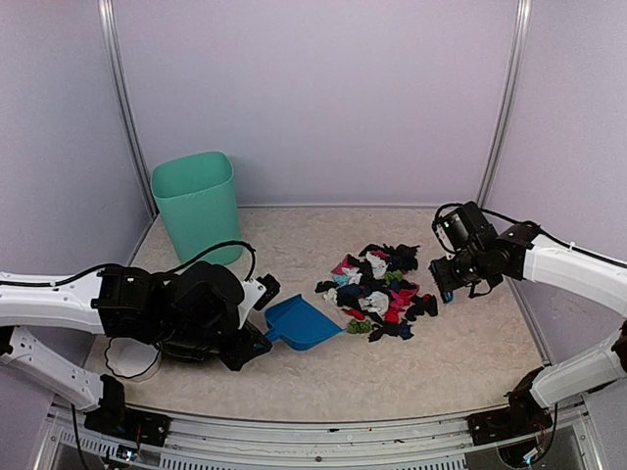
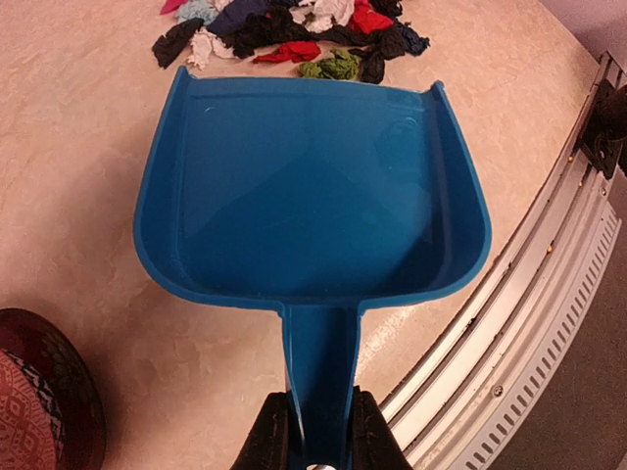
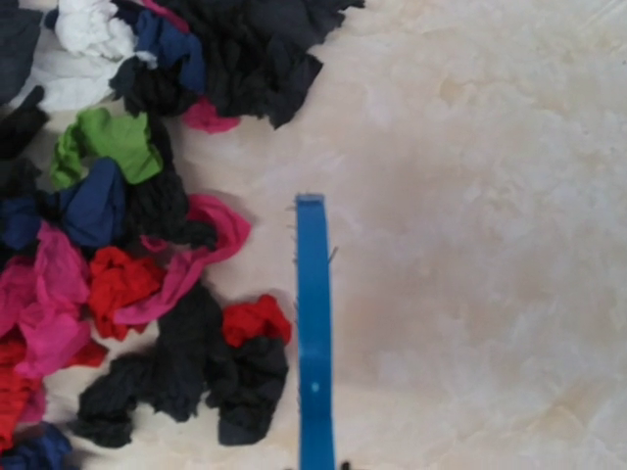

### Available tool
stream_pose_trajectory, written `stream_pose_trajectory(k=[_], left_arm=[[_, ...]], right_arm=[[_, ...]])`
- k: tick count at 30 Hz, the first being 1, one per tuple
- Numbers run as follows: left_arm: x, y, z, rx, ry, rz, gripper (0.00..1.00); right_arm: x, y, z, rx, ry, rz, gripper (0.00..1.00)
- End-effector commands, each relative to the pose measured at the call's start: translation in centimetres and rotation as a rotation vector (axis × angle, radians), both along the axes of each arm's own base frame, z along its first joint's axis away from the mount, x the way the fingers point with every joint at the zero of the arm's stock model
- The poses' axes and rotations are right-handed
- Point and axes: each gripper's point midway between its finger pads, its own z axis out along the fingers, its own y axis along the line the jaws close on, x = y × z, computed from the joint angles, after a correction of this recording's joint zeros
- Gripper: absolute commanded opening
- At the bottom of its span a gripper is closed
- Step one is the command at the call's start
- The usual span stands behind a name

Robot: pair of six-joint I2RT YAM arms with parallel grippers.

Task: Sweep away the paper scraps from the table
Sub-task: Sweep the paper scraps into the dustpan.

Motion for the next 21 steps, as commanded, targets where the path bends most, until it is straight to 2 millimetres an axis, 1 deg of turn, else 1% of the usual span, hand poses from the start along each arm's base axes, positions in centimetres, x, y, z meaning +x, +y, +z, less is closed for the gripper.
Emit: stream_pose_trajectory(k=[1, 5, 11, 21], left_arm=[[-1.6, -1.0, -1.6, 0.001, 0.061, -0.045, 0.00], [-2.1, -1.5, -3.4, 0.037, 0.093, -0.074, 0.00], [-1.7, -2.6, -5.9, 0.098, 0.091, -0.090, 0.00], [-0.9, -5.2, -8.4, 0.091, 0.097, -0.129, 0.00]], right_arm=[[-0.7, 0.3, -1.1, 0.038, 0.052, 0.003, 0.00], [-1.0, 1.0, -2.2, 0.057, 0.096, 0.030, 0.00], [-1.3, 1.3, -3.4, 0.062, 0.128, 0.042, 0.00], [-1.6, 3.8, -4.4, 0.100, 0.159, 0.135, 0.00]])
